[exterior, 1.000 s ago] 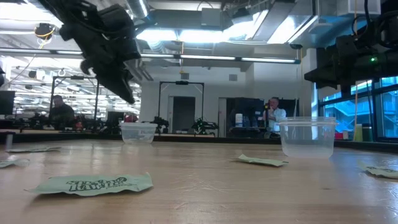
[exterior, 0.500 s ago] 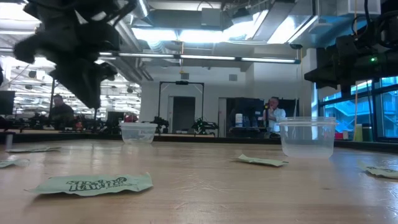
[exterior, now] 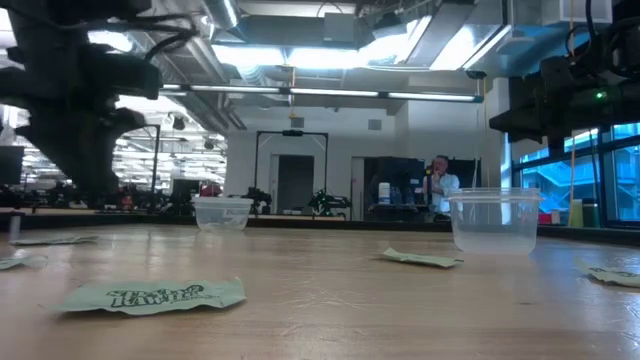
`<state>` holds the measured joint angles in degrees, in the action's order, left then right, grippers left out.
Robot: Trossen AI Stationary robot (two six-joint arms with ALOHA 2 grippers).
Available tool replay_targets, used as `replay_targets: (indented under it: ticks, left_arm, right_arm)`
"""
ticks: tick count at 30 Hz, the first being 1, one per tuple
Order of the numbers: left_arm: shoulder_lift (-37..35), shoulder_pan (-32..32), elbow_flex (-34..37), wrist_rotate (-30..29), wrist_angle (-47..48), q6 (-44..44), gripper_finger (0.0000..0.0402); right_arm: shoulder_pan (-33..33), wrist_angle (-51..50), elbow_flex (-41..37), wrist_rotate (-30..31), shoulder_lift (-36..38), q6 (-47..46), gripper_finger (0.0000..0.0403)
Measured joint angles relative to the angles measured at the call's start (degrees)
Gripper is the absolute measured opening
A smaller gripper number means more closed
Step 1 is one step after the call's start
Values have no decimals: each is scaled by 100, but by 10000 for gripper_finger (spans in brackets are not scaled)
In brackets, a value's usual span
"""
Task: Pick and place Stevia / Truvia into bins
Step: Put the stevia packet into the top transparent container
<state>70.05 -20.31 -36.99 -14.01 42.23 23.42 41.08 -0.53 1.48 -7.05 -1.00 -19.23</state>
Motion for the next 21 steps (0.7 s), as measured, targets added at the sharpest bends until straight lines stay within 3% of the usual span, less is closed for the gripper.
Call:
replay_targets:
  ticks: [8,13,21]
  left_arm:
    - [156,-661,2,-417,2,243,103]
    - [156,-1081,2,-497,1,842,120]
    - [345,-1709,2,-702,-1,1343,123]
  right_arm:
    - [-2,0,2,2,-2,5,30]
    - [-2,-1,2,2,-2,3,30]
    - [-2,1,2,2,-2,3,30]
